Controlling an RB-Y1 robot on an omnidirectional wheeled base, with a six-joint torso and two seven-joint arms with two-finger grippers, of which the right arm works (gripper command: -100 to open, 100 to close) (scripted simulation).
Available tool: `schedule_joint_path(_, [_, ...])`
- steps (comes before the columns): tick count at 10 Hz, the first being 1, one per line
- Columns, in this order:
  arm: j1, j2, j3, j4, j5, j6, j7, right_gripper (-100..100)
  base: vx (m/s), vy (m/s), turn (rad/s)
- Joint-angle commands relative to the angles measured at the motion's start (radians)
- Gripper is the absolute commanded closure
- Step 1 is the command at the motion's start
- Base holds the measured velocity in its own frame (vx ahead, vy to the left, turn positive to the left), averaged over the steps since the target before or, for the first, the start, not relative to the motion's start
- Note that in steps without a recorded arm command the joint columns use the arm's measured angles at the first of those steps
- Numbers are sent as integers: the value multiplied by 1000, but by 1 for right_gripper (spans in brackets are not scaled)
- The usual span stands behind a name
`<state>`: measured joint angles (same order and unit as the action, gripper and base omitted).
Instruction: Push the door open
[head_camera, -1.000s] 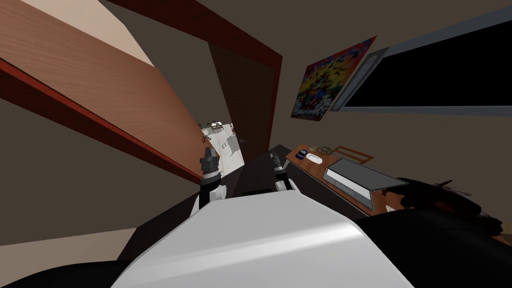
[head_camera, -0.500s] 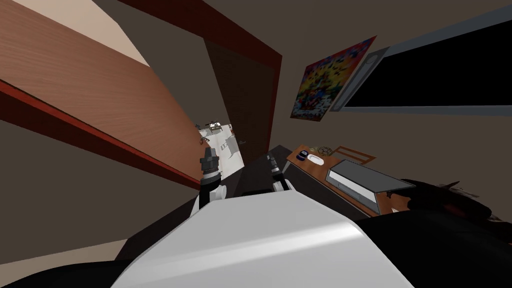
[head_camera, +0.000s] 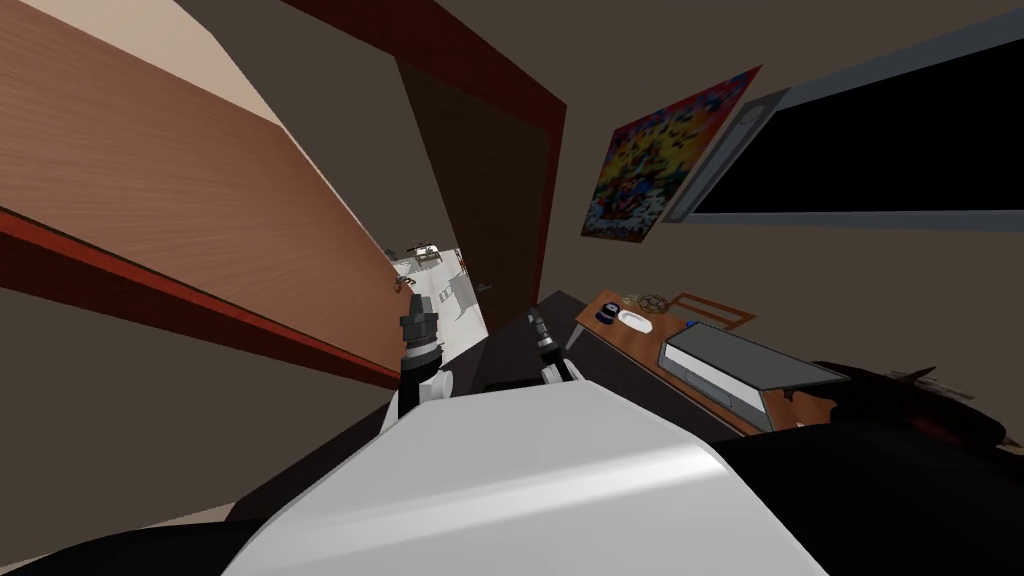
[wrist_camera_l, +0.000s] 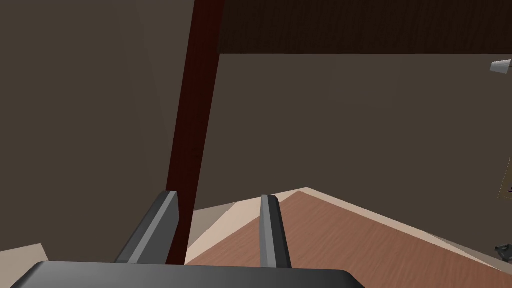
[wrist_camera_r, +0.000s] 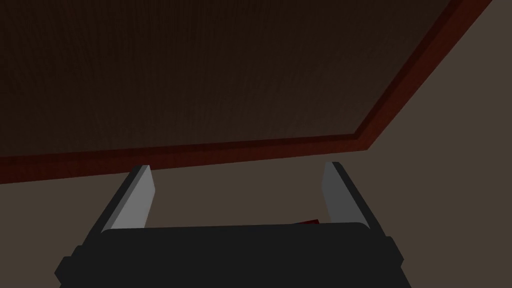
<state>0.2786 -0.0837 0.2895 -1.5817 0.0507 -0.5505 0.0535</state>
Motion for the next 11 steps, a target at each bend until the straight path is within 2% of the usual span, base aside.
schedule_joint_path(1, [-14, -2, 18, 36, -3, -11, -7, -100, 94, 32, -40])
schedule_joint_path(11, [-100, -2, 127, 251, -21, -67, -39, -100, 96, 36, -38])
